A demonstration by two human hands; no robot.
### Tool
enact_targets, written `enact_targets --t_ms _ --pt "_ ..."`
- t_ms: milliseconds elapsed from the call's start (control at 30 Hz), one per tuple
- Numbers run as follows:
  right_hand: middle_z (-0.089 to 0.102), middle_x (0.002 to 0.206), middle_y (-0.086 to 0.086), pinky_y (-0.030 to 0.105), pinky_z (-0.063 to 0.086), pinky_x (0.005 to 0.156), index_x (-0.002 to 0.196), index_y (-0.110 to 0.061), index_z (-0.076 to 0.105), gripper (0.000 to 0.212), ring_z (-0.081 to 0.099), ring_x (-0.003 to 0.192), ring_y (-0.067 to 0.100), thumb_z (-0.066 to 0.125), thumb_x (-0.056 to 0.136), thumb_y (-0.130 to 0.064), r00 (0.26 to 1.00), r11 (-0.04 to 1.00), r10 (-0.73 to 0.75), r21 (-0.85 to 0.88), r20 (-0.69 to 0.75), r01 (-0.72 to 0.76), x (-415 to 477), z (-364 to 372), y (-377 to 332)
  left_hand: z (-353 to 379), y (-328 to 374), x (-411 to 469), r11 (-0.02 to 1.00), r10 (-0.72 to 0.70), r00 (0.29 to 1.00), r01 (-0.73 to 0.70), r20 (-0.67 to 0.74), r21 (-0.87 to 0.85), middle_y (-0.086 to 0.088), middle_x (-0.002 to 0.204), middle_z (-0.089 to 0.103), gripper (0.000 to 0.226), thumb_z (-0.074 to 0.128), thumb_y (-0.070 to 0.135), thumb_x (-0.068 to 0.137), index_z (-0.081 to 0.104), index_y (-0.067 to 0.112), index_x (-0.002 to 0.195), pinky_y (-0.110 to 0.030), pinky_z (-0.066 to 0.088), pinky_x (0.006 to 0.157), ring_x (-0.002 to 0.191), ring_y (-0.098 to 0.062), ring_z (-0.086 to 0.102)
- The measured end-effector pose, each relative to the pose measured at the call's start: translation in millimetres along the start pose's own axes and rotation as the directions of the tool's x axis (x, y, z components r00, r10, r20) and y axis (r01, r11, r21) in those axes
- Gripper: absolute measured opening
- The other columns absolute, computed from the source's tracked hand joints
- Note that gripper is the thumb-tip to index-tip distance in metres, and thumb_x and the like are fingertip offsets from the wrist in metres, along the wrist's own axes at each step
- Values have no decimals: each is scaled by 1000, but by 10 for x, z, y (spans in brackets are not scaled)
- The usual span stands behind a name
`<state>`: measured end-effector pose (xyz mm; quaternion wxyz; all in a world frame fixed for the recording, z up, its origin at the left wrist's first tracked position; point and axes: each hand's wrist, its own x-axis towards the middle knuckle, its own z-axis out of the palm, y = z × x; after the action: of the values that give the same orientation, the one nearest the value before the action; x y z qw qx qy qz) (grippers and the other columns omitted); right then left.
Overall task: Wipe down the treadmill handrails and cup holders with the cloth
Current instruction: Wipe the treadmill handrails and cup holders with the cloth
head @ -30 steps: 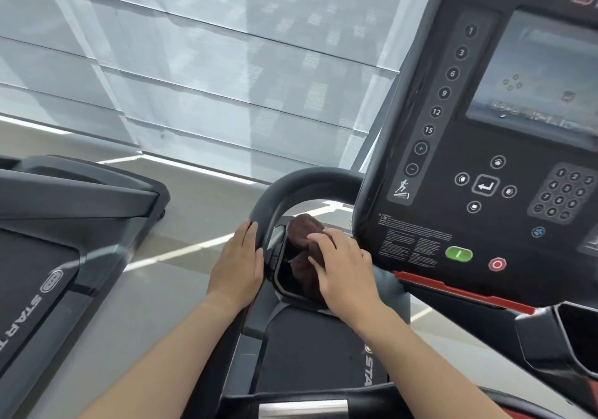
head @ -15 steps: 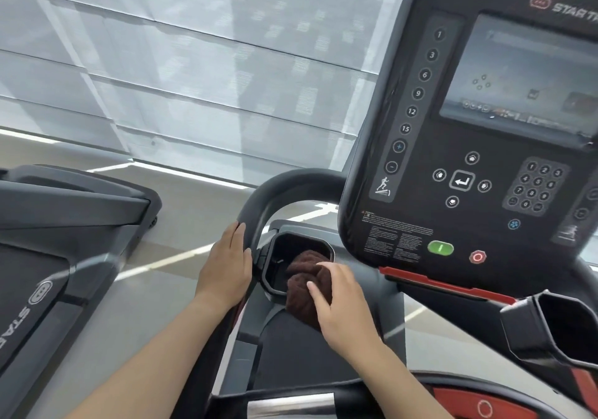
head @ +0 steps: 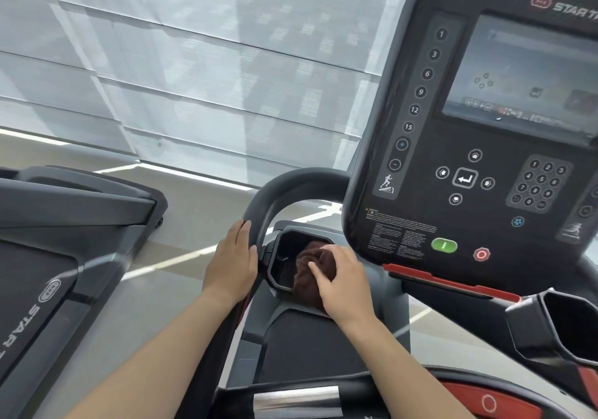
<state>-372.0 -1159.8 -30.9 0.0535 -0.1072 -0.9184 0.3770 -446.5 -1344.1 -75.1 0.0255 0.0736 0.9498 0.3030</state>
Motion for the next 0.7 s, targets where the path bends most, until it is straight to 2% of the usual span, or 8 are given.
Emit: enact_targets --t_ms 67,200,300,367,500,600,700 --pt "57 111 -4 31 41 92 106 -21 59 21 50 104 22 64 86 -25 999 998 -44 -43 9 44 16 -45 -56 -16 -14 -29 1000 -1 1000 1 -4 -26 -5 150 27 48 37 21 94 28 13 141 -39 30 107 133 -26 32" --pt "54 117 -12 33 43 88 109 -31 53 24 46 107 15 61 86 -33 971 968 -239 -71 25 241 -192 55 -250 -54 -122 -185 989 3 1000 -5 -10 -147 -4 149 31 46 36 19 95 32 15 140 -34 25 112 136 -19 29" --pt "47 130 -10 40 43 90 118 -31 51 30 41 119 20 54 90 -40 956 937 -238 -218 172 273 -243 259 -344 -73 -203 -384 980 5 999 -13 -45 -197 -4 146 37 44 36 18 95 34 17 139 -33 26 112 134 -17 32" --pt "43 136 -8 44 41 93 122 -31 48 33 36 124 22 51 91 -39 948 901 -230 -320 220 293 -274 335 -321 -76 -234 -494 978 0 998 -12 -57 -210 -3 145 38 44 36 18 95 34 17 139 -30 25 112 133 -15 32" --pt "48 133 -4 47 45 86 117 -29 51 35 42 121 27 62 84 -24 915 829 -303 -401 266 390 -350 208 -105 -92 -274 -583 976 -7 998 -7 -64 -220 1 147 35 44 35 20 96 32 20 140 -25 22 110 134 -11 30" --pt "53 127 -6 45 47 80 110 -30 56 33 47 115 28 68 80 -22 942 844 -278 -420 188 332 -321 52 42 -83 -276 -573 976 -12 998 -2 -63 -219 0 147 35 45 35 19 95 32 20 140 -24 23 109 134 -12 31" --pt "51 128 -8 44 44 83 111 -30 55 25 43 115 24 60 87 -32 970 898 -230 -367 76 242 -183 100 -53 -66 -240 -519 981 -23 998 11 -61 -193 -2 147 35 46 34 20 95 30 17 140 -29 27 109 134 -15 32"
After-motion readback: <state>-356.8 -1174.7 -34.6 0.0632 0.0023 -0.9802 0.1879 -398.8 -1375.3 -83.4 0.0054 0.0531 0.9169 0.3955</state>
